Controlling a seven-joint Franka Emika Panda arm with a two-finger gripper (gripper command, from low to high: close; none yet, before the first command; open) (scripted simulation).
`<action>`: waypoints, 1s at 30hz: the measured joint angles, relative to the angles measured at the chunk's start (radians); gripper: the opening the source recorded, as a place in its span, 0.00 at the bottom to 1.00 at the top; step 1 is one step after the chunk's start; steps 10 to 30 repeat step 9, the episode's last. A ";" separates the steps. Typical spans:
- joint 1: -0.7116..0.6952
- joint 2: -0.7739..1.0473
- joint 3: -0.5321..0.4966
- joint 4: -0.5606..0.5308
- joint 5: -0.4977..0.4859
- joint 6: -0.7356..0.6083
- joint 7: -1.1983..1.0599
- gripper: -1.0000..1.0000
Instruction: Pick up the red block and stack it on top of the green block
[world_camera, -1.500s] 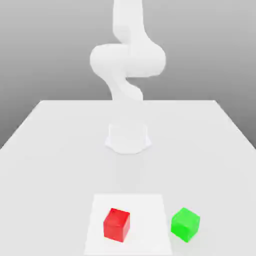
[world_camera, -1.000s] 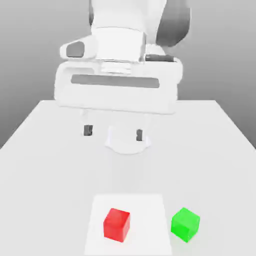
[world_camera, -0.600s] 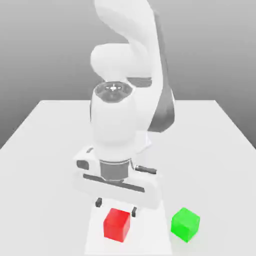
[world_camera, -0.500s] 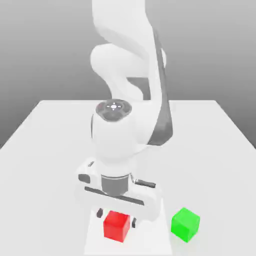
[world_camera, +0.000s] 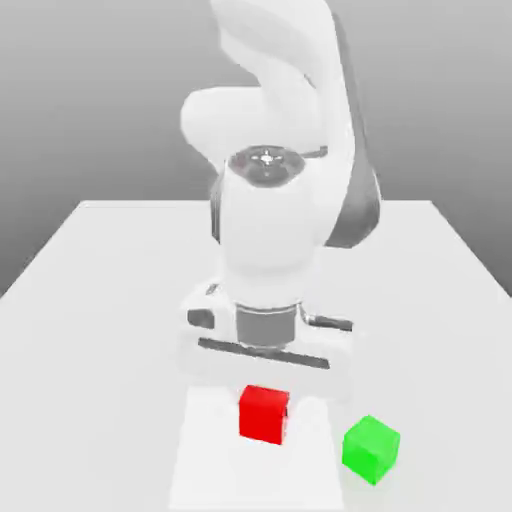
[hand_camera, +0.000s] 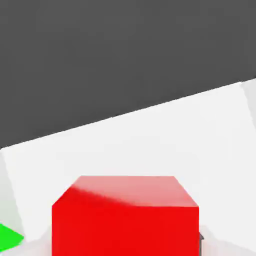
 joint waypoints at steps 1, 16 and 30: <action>0.040 -0.004 0.021 0.006 -0.004 -0.010 0.007 0.00; 0.077 0.156 -0.010 0.020 -0.089 0.132 0.073 1.00; 0.077 0.156 -0.010 0.020 -0.089 0.132 0.073 1.00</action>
